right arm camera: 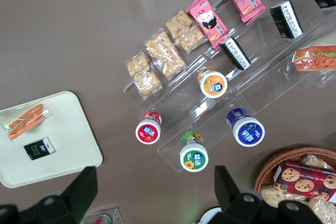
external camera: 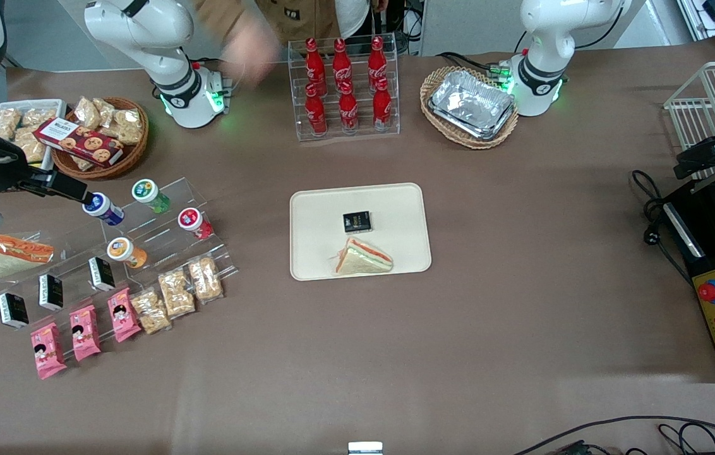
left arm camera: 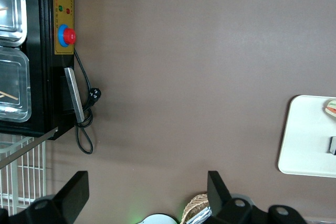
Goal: Place green gum on tray
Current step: 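Move the right gripper over the acrylic stand toward the green-capped bottle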
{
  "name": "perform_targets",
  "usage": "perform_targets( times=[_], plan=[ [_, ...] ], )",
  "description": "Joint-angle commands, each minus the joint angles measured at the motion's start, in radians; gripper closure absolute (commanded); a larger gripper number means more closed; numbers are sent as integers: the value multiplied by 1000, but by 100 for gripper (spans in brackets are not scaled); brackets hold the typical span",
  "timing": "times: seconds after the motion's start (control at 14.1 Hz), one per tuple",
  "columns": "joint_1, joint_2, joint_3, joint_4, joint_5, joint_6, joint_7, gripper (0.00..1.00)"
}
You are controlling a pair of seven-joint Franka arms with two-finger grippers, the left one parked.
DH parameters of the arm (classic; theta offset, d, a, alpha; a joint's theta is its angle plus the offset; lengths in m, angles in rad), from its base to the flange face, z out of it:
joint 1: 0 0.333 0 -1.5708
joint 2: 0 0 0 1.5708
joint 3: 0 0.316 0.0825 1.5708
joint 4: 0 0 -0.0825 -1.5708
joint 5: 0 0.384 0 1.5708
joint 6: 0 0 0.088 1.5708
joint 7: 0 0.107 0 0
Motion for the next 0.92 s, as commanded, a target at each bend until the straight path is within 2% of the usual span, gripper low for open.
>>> perform_targets(
  times=[0.0,0.42,0.64,0.85],
  plan=[
    [-4,15,1,33,-14,-18,-6,0],
    [-1,-37,-8,-3,-11,-69,-41,0],
    [3,-207,-7,-217,-11,21,-38,0],
    [23,-389,-2,-498,-12,191,-41,0]
  ],
)
